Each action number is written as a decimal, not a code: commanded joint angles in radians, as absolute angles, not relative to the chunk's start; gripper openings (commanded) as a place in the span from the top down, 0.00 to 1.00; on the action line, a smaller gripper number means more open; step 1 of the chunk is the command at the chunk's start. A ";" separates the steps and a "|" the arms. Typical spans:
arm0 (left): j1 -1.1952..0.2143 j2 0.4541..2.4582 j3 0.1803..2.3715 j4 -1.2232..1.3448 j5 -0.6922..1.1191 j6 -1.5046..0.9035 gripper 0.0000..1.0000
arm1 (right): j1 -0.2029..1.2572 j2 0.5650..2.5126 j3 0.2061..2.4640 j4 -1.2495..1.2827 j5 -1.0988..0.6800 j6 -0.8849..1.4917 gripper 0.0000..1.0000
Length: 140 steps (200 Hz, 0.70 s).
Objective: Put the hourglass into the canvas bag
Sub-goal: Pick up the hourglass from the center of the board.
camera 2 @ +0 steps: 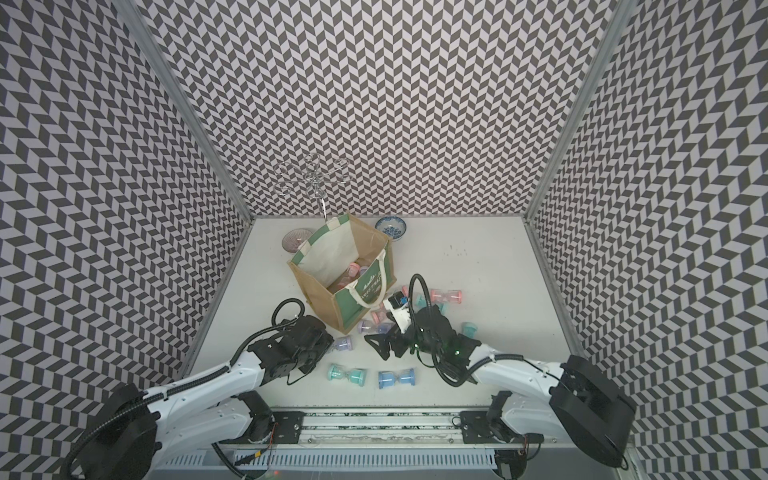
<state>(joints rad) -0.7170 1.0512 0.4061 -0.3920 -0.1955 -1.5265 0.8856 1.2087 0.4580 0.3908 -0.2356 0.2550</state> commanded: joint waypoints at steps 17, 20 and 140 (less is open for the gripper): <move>-0.713 1.083 0.389 -0.405 -0.169 -1.562 0.31 | 0.891 1.218 0.454 0.449 -0.220 0.258 0.01; -0.714 1.083 0.390 -0.410 -0.169 -1.564 0.31 | 0.890 1.218 0.453 0.449 -0.219 0.258 0.01; -0.788 1.069 0.399 -0.475 -0.170 -1.674 0.29 | 0.891 1.219 0.456 0.444 -0.212 0.259 0.01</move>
